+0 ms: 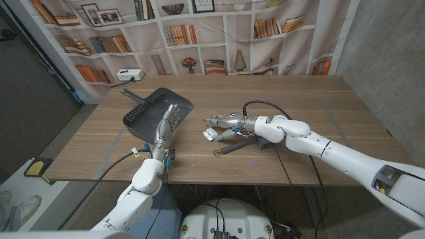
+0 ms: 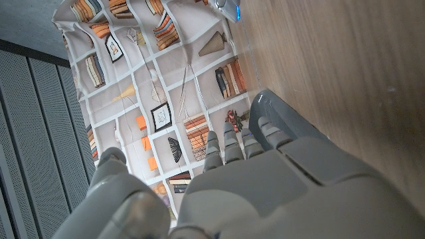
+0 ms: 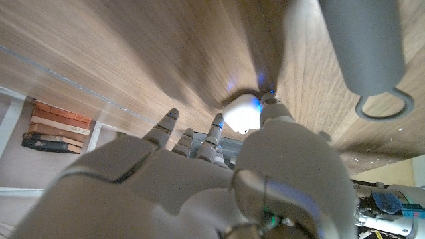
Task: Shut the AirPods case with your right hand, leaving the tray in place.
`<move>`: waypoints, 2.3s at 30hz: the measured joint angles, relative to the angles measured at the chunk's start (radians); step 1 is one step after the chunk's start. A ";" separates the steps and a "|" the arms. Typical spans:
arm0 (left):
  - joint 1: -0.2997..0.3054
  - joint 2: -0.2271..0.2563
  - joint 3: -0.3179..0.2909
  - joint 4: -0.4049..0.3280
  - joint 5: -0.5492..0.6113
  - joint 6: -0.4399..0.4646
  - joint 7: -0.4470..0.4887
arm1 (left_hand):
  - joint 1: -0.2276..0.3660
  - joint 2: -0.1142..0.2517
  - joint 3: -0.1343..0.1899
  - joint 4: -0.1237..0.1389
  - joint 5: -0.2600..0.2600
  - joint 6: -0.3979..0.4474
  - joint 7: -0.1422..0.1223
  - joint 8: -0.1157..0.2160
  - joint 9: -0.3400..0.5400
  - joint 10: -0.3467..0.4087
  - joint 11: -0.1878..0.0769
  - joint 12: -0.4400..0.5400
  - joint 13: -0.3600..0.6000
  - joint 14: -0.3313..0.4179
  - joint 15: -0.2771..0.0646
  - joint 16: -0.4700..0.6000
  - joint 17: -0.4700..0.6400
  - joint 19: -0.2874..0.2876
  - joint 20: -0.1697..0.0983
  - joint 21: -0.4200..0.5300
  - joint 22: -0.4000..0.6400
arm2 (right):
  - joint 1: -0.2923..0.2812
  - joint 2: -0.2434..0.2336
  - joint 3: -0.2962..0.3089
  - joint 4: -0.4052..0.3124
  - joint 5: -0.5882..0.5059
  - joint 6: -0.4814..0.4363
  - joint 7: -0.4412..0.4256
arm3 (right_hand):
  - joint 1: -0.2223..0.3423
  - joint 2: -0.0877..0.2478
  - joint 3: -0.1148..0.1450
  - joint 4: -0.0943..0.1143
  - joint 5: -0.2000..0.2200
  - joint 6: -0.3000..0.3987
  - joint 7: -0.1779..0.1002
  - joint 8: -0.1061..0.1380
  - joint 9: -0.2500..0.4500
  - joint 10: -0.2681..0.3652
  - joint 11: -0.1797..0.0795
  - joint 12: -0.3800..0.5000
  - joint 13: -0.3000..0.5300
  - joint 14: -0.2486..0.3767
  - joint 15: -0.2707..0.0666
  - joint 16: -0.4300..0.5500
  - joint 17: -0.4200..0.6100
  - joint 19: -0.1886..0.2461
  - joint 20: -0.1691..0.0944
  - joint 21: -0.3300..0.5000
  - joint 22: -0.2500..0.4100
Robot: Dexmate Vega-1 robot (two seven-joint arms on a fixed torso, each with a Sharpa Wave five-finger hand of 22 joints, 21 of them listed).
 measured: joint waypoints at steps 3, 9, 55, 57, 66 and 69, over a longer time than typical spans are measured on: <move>-0.001 -0.001 0.001 0.002 -0.001 -0.001 -0.004 | 0.000 0.000 0.000 0.000 0.000 0.000 0.000 0.000 0.000 0.000 0.000 0.000 0.000 0.000 0.000 0.000 0.001 0.000 0.000 0.000 0.000 | 0.001 0.002 -0.001 0.006 0.002 0.002 0.001 | 0.008 0.000 0.000 0.000 -0.003 -0.003 -0.004 0.000 0.000 0.009 -0.009 0.000 0.000 0.000 0.000 0.000 0.000 0.000 0.000 0.000 0.000; -0.004 -0.005 0.003 0.010 -0.003 -0.004 -0.007 | 0.000 0.000 -0.004 0.004 0.000 0.000 0.000 0.000 0.000 0.006 0.006 0.000 0.000 0.000 0.000 0.000 0.001 0.000 0.000 0.000 0.000 | 0.004 0.007 -0.004 0.014 0.005 0.006 0.001 | 0.024 0.000 0.004 0.004 -0.019 -0.004 -0.025 0.000 0.000 0.045 -0.023 0.019 0.000 0.042 0.001 0.009 0.000 0.006 -0.005 0.000 0.000; -0.028 -0.025 0.027 0.056 -0.011 -0.012 -0.020 | 0.000 0.000 -0.015 0.007 0.000 0.004 0.004 0.000 0.000 0.029 0.007 0.008 0.000 0.000 0.000 0.000 0.001 0.000 0.000 0.000 0.000 | 0.021 0.017 -0.016 0.067 0.064 0.030 0.041 | 0.214 0.054 0.077 -0.003 -0.054 -0.005 -0.055 -0.008 0.000 -0.001 -0.026 -0.109 -0.057 -0.034 -0.002 0.001 0.000 -0.031 -0.019 -0.008 0.000; -0.027 -0.025 0.027 0.056 -0.011 -0.012 -0.020 | 0.000 0.000 -0.015 0.007 0.000 0.004 0.004 0.000 0.000 0.031 0.005 0.008 0.000 0.000 0.000 0.000 0.001 0.000 0.000 0.000 0.000 | 0.018 0.015 -0.014 0.066 0.064 0.028 0.039 | 0.211 0.051 0.075 -0.001 -0.054 -0.003 -0.053 -0.008 0.000 0.006 -0.020 -0.107 -0.057 -0.034 -0.002 0.001 0.000 -0.031 -0.019 -0.008 0.000; -0.022 -0.026 0.028 0.056 -0.011 -0.012 -0.017 | 0.000 0.000 -0.018 0.010 0.000 0.004 0.004 0.000 0.000 0.031 0.005 0.008 0.000 0.000 0.000 0.000 0.001 0.000 0.000 0.000 0.000 | 0.007 0.013 -0.009 0.066 0.075 0.024 0.022 | 0.209 0.038 0.065 0.016 -0.062 0.000 -0.057 -0.008 0.000 0.052 -0.009 -0.089 -0.056 -0.006 -0.001 0.013 0.000 -0.025 -0.025 -0.003 0.000; -0.020 -0.026 0.028 0.055 -0.011 -0.012 -0.017 | 0.000 0.000 -0.018 0.010 0.000 0.004 0.004 0.000 0.000 0.031 0.005 0.008 0.000 0.000 0.000 0.000 0.001 0.000 0.000 0.000 0.000 | 0.003 0.013 -0.005 0.071 0.088 0.025 0.015 | 0.197 0.042 0.062 0.027 -0.062 -0.002 -0.067 -0.004 -0.001 0.077 -0.003 -0.078 -0.056 0.010 -0.001 0.016 0.000 -0.018 -0.031 -0.003 0.000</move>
